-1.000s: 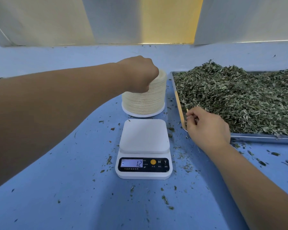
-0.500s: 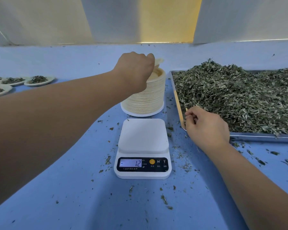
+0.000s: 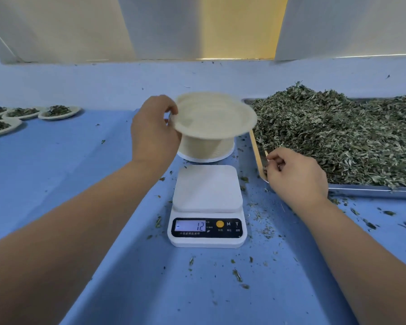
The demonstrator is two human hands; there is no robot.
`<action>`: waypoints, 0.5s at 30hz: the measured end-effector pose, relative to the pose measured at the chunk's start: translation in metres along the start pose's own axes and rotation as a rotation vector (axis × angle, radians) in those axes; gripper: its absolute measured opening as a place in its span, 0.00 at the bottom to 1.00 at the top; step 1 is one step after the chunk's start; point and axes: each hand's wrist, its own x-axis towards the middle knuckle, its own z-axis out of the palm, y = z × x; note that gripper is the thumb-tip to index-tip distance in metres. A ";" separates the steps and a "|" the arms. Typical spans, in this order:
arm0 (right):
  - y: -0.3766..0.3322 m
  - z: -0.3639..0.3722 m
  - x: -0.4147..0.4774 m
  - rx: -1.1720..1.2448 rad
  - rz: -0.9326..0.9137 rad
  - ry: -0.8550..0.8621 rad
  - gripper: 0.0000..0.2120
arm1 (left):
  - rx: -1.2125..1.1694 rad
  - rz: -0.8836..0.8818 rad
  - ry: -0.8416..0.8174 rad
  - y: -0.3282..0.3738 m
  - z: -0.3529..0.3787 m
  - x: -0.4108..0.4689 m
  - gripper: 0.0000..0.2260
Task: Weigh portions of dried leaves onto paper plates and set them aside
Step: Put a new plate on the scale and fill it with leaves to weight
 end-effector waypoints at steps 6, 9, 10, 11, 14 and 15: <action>0.002 -0.001 0.004 0.067 0.024 -0.023 0.04 | -0.271 -0.134 0.038 -0.017 -0.027 -0.058 0.11; 0.002 -0.002 0.007 0.120 0.054 -0.031 0.06 | -0.285 -0.191 -0.058 -0.028 -0.033 -0.077 0.12; 0.003 -0.002 0.008 0.142 0.057 -0.038 0.06 | -0.271 -0.213 -0.082 -0.032 -0.034 -0.082 0.13; 0.003 -0.002 0.007 0.159 0.059 -0.047 0.05 | -0.252 -0.231 -0.101 -0.036 -0.035 -0.085 0.13; 0.003 -0.003 0.005 0.161 0.054 -0.070 0.07 | -0.205 -0.236 -0.160 -0.047 -0.034 -0.089 0.13; 0.003 -0.003 0.004 0.158 0.053 -0.076 0.08 | -0.186 -0.230 -0.189 -0.049 -0.034 -0.089 0.13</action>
